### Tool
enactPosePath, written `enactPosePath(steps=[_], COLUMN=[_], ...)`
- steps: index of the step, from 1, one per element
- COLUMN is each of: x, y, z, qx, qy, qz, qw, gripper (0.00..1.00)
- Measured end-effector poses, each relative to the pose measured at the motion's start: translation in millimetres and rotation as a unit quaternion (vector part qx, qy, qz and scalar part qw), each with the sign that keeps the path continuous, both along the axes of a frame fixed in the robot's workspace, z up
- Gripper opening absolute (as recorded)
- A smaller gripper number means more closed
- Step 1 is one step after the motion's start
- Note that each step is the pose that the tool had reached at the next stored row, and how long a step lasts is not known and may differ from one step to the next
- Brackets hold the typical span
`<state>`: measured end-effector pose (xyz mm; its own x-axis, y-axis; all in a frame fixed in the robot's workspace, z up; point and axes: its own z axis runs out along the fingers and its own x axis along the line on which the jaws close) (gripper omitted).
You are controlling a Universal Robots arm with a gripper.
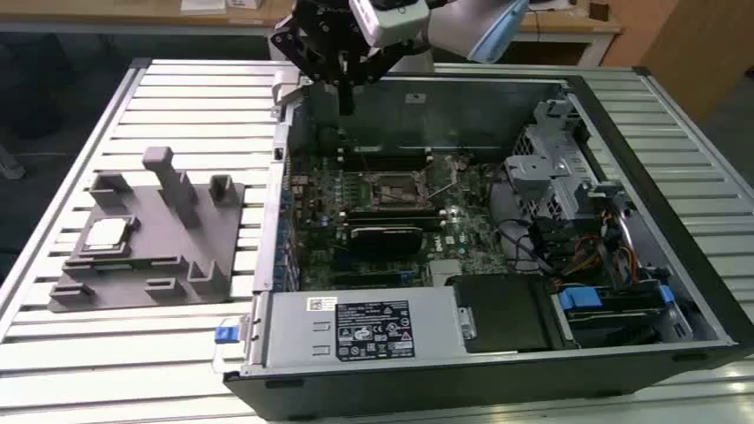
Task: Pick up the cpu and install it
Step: 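Reach for the cpu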
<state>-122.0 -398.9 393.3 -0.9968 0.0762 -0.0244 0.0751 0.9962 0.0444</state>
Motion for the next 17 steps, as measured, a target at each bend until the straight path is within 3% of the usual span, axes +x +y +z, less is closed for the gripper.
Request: enactPosePath(steps=[17], x=[-9.1], y=[0.0], z=[0.0], qx=[0.0000], qy=[0.0000], qz=[0.000], qw=[1.0000], gripper=[0.11])
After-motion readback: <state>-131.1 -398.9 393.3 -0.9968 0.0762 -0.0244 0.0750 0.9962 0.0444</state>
